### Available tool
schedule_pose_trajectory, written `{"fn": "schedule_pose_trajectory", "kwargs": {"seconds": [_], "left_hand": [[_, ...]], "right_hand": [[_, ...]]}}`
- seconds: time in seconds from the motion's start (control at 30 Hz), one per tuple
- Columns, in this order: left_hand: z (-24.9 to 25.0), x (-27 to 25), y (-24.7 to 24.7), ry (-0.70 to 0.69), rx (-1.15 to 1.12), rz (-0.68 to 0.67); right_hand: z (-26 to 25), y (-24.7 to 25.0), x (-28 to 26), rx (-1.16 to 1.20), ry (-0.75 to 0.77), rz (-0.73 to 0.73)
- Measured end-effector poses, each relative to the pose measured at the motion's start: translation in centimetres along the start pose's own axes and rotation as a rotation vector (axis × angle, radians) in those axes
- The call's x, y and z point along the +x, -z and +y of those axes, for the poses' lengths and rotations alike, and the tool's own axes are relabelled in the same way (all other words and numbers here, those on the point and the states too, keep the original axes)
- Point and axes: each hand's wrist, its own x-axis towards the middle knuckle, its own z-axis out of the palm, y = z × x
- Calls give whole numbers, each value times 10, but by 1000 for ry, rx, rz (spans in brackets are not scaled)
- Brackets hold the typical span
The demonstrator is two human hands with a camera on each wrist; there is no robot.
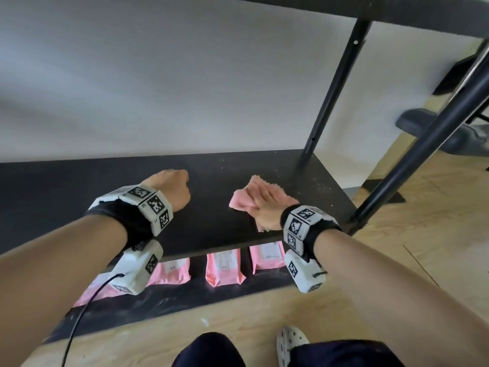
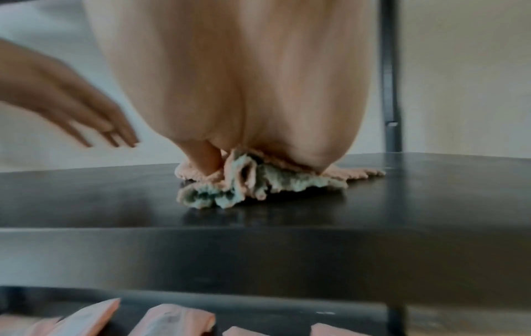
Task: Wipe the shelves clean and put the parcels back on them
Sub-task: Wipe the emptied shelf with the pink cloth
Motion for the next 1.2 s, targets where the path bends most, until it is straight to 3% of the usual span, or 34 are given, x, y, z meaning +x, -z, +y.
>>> {"fn": "schedule_pose_trajectory", "kwargs": {"seconds": [0.1,0.2,0.27,0.37,0.5,0.57,0.7,0.8,0.9,1.03,1.2], "left_hand": [[-8,-1,3,31,-16,11],[-19,3,4,88,-26,9],[-23,8,3,122,-38,-3],[-25,16,1,130,-34,3],[-34,22,-2,165,38,0],[-38,22,-1,175,76,-32],[-42,22,1,162,125,-51],[-47,22,1,177,152,-59],[-52,25,2,201,171,-63],[-61,27,0,218,179,-53],[-76,18,-4,226,146,-47]], "right_hand": [[-68,7,12,98,56,-28],[-89,2,49,-57,157,-118],[-66,-2,86,-146,204,-127],[-25,19,118,-128,102,-3],[16,30,121,-128,42,-9],[18,25,114,-146,97,-18],[-42,15,92,-207,392,-62],[-104,-3,91,-149,389,-170],[-141,-3,114,-176,358,-128],[-112,-1,158,-188,343,-44],[-42,20,165,-197,120,-4]]}}
